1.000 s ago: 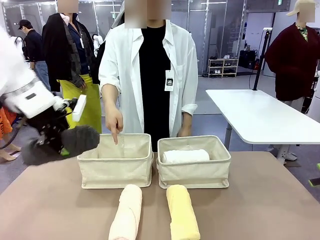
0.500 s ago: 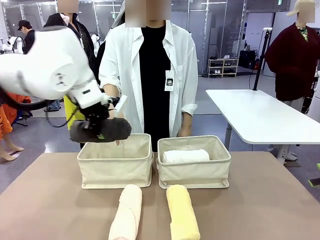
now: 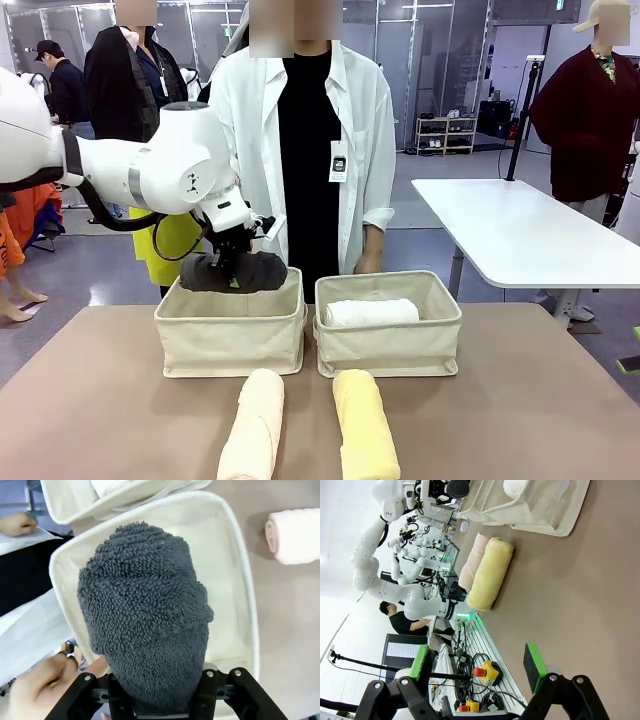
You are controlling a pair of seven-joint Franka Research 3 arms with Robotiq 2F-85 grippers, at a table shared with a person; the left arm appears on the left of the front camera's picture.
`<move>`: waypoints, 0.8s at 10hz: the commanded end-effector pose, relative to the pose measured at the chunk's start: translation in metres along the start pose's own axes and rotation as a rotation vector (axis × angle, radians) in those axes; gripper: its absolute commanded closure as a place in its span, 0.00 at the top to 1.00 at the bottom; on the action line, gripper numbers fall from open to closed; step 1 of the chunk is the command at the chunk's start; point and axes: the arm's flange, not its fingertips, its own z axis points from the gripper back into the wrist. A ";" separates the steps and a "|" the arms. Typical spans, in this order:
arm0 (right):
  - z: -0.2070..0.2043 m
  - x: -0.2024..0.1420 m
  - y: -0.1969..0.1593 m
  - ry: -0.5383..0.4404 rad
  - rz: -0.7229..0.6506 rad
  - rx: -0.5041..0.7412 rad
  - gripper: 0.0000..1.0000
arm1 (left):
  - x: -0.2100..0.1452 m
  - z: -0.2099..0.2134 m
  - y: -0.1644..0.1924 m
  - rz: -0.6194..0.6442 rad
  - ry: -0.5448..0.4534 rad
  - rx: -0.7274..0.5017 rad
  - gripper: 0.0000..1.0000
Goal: Divide the towels into two baskets.
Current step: Pick up one hotel-folded towel from the bottom of the table and place it in the Fabric basket indicated by the person.
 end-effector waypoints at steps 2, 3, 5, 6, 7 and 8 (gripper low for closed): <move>-0.001 -0.002 0.003 -0.007 -0.001 -0.006 0.93 | -0.004 -0.015 0.012 0.016 0.038 -0.013 0.37; -0.001 -0.002 0.003 -0.007 -0.001 -0.006 0.93 | -0.005 -0.026 0.014 0.011 0.031 -0.013 0.37; -0.001 -0.002 0.003 -0.007 -0.001 -0.006 0.93 | -0.008 -0.043 0.020 0.023 0.040 -0.019 0.39; -0.001 -0.002 0.003 -0.007 -0.001 -0.006 0.93 | -0.008 -0.045 0.021 0.039 0.050 -0.020 0.61; -0.001 -0.002 0.003 -0.007 -0.001 -0.006 0.93 | -0.009 -0.047 0.022 0.051 0.063 -0.019 0.72; -0.001 -0.002 0.003 -0.007 -0.001 -0.006 0.93 | -0.010 -0.049 0.023 0.069 0.079 -0.020 0.94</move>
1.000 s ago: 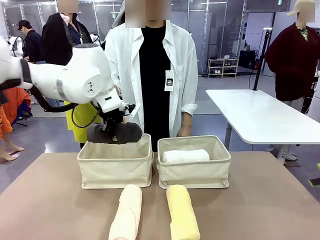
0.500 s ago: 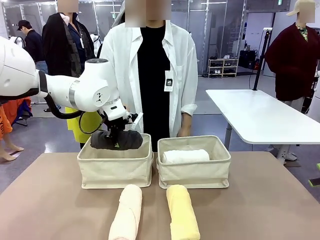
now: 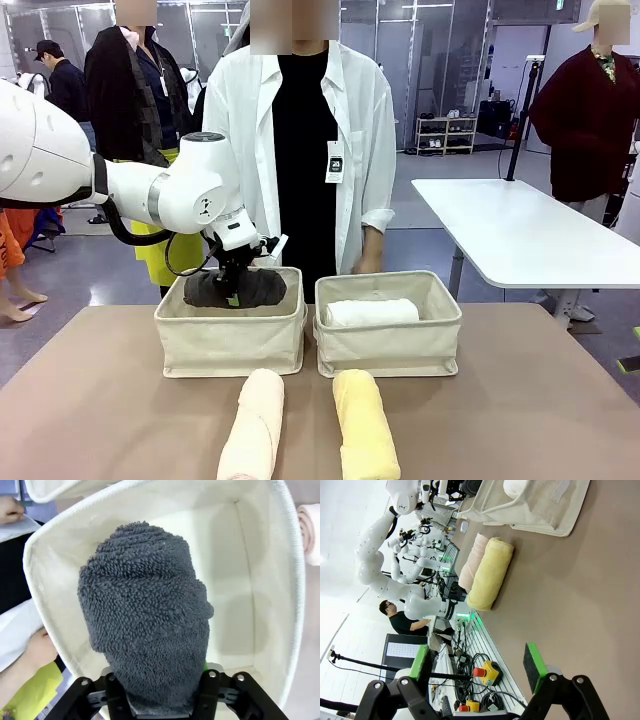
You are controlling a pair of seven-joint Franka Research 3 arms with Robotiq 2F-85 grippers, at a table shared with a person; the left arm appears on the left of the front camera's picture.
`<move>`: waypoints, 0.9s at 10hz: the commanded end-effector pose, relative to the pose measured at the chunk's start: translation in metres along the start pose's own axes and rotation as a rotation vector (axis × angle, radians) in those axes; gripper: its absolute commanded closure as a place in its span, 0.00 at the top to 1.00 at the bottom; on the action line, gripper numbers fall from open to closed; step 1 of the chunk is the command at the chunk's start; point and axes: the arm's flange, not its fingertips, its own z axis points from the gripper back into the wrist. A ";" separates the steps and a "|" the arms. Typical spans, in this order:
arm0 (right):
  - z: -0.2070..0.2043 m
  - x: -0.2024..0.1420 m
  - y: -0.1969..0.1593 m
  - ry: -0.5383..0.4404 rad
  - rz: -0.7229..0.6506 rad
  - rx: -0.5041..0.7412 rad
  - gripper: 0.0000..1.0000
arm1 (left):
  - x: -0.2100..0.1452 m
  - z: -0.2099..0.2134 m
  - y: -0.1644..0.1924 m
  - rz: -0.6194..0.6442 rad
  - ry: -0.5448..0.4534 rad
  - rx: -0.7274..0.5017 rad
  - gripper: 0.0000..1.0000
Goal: Divide the towels into two baskets.
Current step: Pick up one hotel-folded towel from the bottom of the table and place it in the Fabric basket indicated by the person.
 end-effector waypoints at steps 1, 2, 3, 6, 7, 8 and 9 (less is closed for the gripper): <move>-0.001 -0.002 0.003 -0.007 -0.001 -0.006 0.93 | -0.001 0.004 0.006 0.045 0.029 0.020 1.00; -0.001 -0.002 0.003 -0.007 -0.001 -0.006 0.93 | -0.002 0.004 0.007 0.057 0.017 0.022 1.00; -0.001 -0.002 0.003 -0.007 -0.001 -0.006 0.93 | -0.004 0.003 0.006 0.069 0.013 0.026 1.00; -0.001 -0.002 0.003 -0.007 -0.001 -0.006 0.93 | -0.012 0.010 -0.010 0.122 -0.009 0.048 1.00; -0.001 -0.002 0.003 -0.007 -0.001 -0.006 0.93 | -0.007 0.003 0.004 0.070 0.010 0.011 1.00; -0.001 -0.002 0.003 -0.007 -0.001 -0.006 0.93 | -0.007 0.003 0.004 0.070 0.010 0.011 1.00; -0.001 -0.002 0.003 -0.007 -0.001 -0.006 0.93 | -0.007 0.003 0.004 0.070 0.010 0.011 1.00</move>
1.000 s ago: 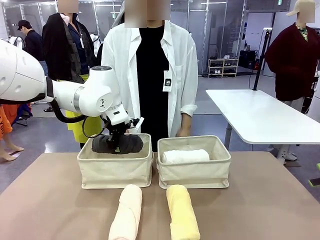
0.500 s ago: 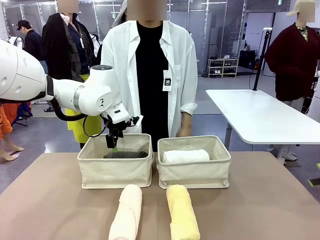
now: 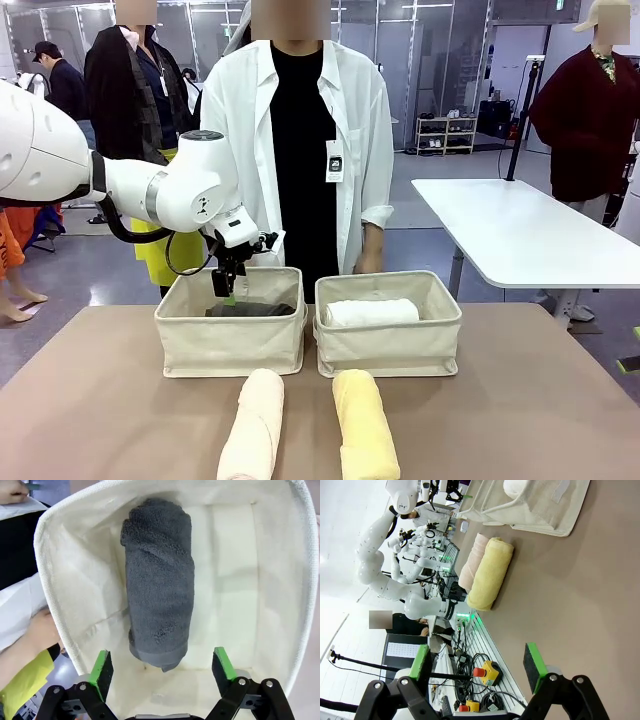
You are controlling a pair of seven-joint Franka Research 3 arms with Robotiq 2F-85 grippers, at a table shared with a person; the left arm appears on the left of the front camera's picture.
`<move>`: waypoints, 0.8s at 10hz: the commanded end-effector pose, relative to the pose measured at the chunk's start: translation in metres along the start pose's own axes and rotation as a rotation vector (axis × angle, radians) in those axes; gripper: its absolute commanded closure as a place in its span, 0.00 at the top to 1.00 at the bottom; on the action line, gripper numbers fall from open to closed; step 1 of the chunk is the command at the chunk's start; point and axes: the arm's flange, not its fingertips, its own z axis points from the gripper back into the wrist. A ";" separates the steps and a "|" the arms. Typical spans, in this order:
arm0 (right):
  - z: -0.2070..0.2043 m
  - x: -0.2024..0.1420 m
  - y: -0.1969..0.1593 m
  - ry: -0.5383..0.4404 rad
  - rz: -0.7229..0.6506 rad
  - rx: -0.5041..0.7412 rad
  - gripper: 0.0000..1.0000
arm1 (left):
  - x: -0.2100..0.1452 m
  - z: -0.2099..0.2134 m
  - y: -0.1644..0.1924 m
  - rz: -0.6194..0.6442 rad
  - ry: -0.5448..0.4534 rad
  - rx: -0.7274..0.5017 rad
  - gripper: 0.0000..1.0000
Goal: Divide the towels into two baskets.
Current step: Pick up one hotel-folded towel from the bottom of the table and place it in the Fabric basket indicated by the person.
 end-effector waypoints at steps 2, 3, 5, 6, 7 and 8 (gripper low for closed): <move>-0.001 -0.002 0.003 -0.007 -0.001 -0.006 0.93 | -0.002 0.001 0.002 -0.009 0.005 0.000 1.00; -0.001 -0.002 0.003 -0.007 -0.001 -0.006 0.93 | -0.002 0.001 0.002 -0.009 0.005 0.000 1.00; -0.001 -0.002 0.003 -0.007 -0.001 -0.006 0.93 | -0.002 0.001 0.002 -0.009 0.005 0.000 1.00; -0.001 -0.002 0.003 -0.007 -0.001 -0.006 0.93 | -0.002 0.001 0.002 -0.009 0.005 0.000 1.00; -0.001 -0.002 0.003 -0.007 -0.001 -0.006 0.93 | 0.001 0.000 0.000 -0.001 -0.001 -0.001 1.00; -0.001 -0.002 0.003 -0.007 -0.001 -0.006 0.93 | -0.018 0.032 -0.002 0.064 0.023 -0.044 1.00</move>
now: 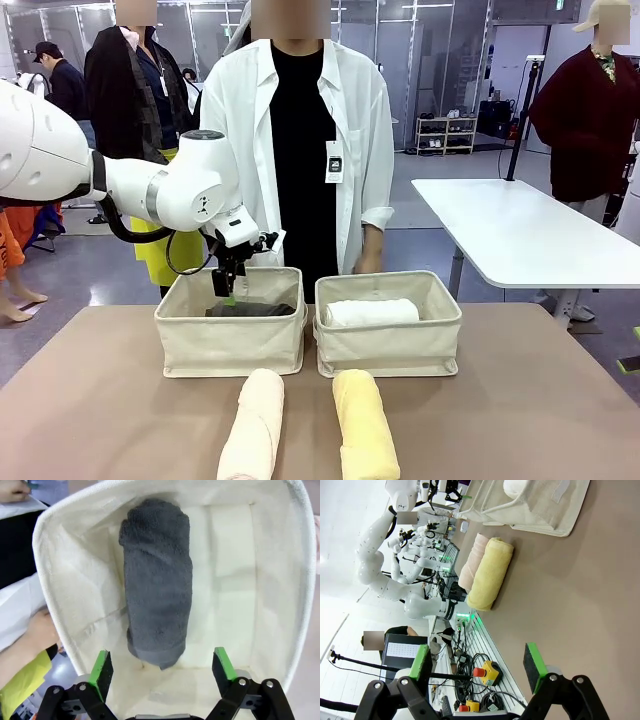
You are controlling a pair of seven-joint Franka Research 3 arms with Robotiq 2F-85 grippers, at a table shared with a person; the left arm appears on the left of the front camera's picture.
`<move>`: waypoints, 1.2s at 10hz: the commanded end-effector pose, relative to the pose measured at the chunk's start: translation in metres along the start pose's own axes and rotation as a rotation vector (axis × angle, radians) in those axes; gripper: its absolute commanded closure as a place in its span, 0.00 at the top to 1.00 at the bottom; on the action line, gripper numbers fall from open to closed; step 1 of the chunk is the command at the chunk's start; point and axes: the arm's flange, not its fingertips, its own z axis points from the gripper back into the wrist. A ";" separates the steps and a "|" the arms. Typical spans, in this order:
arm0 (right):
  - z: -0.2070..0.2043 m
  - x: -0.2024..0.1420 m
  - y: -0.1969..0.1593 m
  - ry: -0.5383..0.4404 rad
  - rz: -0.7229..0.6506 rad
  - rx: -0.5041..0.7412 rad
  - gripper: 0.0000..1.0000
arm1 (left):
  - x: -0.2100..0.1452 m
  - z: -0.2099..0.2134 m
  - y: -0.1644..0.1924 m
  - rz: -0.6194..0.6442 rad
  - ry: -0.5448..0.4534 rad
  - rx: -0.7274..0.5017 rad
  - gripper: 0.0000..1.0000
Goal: Divide the towels into two baskets.
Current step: Pick up one hotel-folded towel from the bottom of the table and place it in the Fabric basket indicated by the person.
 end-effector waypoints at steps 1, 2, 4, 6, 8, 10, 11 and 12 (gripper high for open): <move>-0.001 -0.002 0.003 -0.006 -0.001 -0.006 0.93 | -0.035 0.060 -0.013 0.129 -0.049 -0.079 1.00; -0.001 -0.002 0.003 -0.006 -0.001 -0.006 0.93 | -0.058 0.094 -0.034 0.190 -0.134 -0.138 1.00; -0.001 -0.002 0.003 -0.006 -0.001 -0.006 0.93 | -0.095 0.127 -0.072 0.355 -0.340 -0.216 1.00; -0.001 -0.002 0.003 -0.006 -0.001 -0.006 0.93 | -0.142 0.133 -0.107 0.615 -0.530 -0.292 1.00; -0.001 -0.002 0.003 -0.006 -0.001 -0.006 0.93 | -0.202 0.125 -0.156 0.840 -0.769 -0.361 1.00; -0.001 -0.002 0.003 -0.006 -0.001 -0.006 0.93 | -0.269 0.094 -0.197 1.011 -0.980 -0.455 1.00; -0.001 -0.002 0.003 -0.006 -0.001 -0.006 0.93 | -0.299 0.074 -0.211 1.078 -1.084 -0.498 1.00; -0.001 -0.002 0.003 -0.006 -0.001 -0.006 0.93 | -0.321 0.054 -0.219 1.112 -1.183 -0.532 1.00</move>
